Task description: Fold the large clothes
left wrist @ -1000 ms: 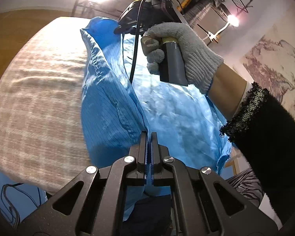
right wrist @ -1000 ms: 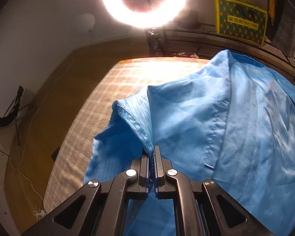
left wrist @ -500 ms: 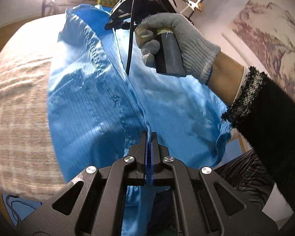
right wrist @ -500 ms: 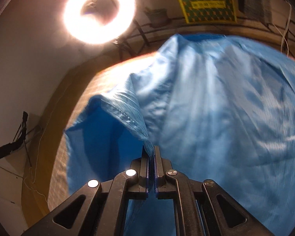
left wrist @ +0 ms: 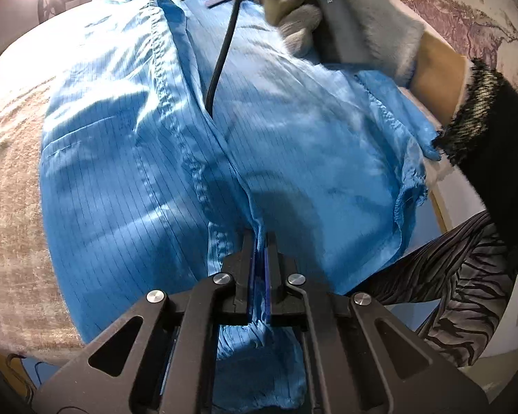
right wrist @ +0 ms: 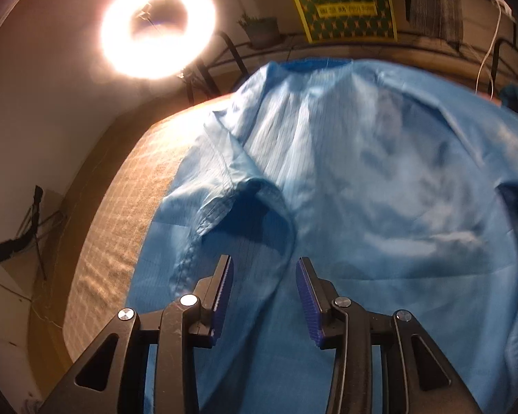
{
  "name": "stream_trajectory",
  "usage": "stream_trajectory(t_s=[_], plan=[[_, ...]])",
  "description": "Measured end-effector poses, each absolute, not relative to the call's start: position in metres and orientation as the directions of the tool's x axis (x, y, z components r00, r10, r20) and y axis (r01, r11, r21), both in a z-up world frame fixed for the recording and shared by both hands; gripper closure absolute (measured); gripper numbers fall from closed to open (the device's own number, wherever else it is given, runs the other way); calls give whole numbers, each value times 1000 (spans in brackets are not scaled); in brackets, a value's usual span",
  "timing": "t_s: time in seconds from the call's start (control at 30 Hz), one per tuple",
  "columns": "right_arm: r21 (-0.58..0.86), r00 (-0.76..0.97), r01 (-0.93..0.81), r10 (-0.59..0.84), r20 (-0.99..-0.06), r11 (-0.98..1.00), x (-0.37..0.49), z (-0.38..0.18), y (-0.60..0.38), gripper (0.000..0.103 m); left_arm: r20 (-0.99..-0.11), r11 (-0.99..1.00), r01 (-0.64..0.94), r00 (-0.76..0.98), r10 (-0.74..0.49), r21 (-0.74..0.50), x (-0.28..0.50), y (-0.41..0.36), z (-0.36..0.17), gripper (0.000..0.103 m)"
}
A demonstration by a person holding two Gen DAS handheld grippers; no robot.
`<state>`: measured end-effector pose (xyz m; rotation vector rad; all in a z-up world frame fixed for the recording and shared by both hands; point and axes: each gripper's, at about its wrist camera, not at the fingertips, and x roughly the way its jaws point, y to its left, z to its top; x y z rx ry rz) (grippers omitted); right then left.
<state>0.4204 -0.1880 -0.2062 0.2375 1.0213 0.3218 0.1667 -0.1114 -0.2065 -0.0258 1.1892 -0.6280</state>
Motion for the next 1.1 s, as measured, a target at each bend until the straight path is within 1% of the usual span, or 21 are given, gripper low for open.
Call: stream_trajectory(t_s=[0.03, 0.07, 0.13, 0.17, 0.43, 0.57, 0.67, 0.73, 0.83, 0.97, 1.1], plan=[[340, 486, -162, 375, -790, 926, 417, -201, -188, 62, -855, 827, 448, 222, -469, -338, 165, -111, -205, 103], [342, 491, -170, 381, -784, 924, 412, -197, -189, 62, -853, 825, 454, 222, -472, -337, 164, -109, -202, 100], [358, 503, -184, 401, -766, 915, 405, -188, -192, 62, -846, 813, 458, 209, -491, -359, 161, -104, -196, 85], [371, 508, -193, 416, -754, 908, 399, -183, -194, 62, -833, 802, 459, 206, -513, -381, 156, -99, -192, 84], [381, 556, -287, 477, -680, 879, 331, -133, -216, 62, -722, 735, 475, 258, -642, -484, 113, -33, -154, 83], [365, 574, -344, 502, -647, 865, 280, -107, -226, 62, -682, 743, 411, 316, -660, -529, 106, -3, -148, 83], [300, 604, -369, 472, -642, 880, 241, -94, -228, 62, -701, 777, 330, 340, -627, -535, 113, 19, -158, 83], [261, 623, -365, 443, -644, 894, 223, -91, -229, 62, -716, 796, 310, 349, -604, -520, 116, 18, -164, 83], [227, 636, -350, 408, -655, 909, 203, -96, -232, 62, -740, 821, 316, 360, -568, -476, 118, 13, -169, 83], [201, 627, -320, 366, -688, 926, 187, -115, -239, 63, -775, 840, 318, 338, -534, -440, 123, -8, -186, 83], [223, 619, -265, 343, -706, 938, 182, -130, -259, 63, -821, 856, 327, 286, -494, -401, 130, -35, -211, 83]])
